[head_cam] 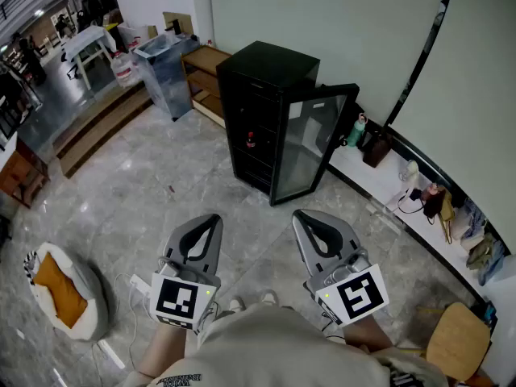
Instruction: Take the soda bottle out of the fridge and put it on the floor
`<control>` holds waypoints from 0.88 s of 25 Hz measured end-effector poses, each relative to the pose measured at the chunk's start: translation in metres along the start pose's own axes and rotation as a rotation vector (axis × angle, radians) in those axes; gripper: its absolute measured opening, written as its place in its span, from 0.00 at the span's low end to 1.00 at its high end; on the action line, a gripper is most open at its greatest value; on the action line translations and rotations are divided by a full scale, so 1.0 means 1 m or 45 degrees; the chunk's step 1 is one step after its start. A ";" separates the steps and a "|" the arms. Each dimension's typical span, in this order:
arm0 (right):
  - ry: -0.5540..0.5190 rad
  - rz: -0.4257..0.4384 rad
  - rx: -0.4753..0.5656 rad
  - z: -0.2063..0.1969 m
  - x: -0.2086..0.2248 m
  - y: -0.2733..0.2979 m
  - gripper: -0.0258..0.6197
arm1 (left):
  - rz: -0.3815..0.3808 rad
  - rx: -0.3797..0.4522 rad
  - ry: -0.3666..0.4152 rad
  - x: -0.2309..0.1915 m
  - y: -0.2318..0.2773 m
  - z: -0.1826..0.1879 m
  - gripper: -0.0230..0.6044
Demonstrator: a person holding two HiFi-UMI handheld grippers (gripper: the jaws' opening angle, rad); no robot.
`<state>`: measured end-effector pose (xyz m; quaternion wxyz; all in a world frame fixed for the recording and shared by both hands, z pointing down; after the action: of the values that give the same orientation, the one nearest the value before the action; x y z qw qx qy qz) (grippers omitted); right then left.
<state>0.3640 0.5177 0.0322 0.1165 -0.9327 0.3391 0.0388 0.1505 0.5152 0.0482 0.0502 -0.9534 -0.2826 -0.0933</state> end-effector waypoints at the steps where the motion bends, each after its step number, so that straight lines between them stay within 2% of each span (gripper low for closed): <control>1: 0.012 -0.004 0.011 0.000 0.000 -0.001 0.03 | 0.005 0.002 -0.010 0.001 -0.001 0.000 0.05; 8: 0.102 0.019 0.095 0.007 0.007 -0.008 0.03 | -0.005 -0.012 0.006 0.008 0.005 0.000 0.05; 15: 0.111 0.025 0.066 -0.006 0.018 -0.006 0.03 | 0.017 -0.015 0.019 0.012 0.016 -0.006 0.05; 18: 0.114 0.059 0.040 -0.015 0.020 -0.006 0.03 | 0.018 -0.026 0.043 0.014 0.021 -0.008 0.05; 22: 0.110 0.100 0.010 -0.027 0.022 -0.005 0.03 | 0.067 -0.010 0.035 0.015 0.029 -0.008 0.05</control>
<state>0.3840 0.5014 0.0558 0.1037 -0.9191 0.3801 0.0016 0.1778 0.4980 0.0583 0.0528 -0.9593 -0.2564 -0.1060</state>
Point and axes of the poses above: the fingertips, and each gripper's own axes: y forward along the fingers, x to its right, z out of its top, the point moved 8 cm from there along -y, backward along the fingers, and after that the axes turned 13 degrees about x, right-handed, at the moved point
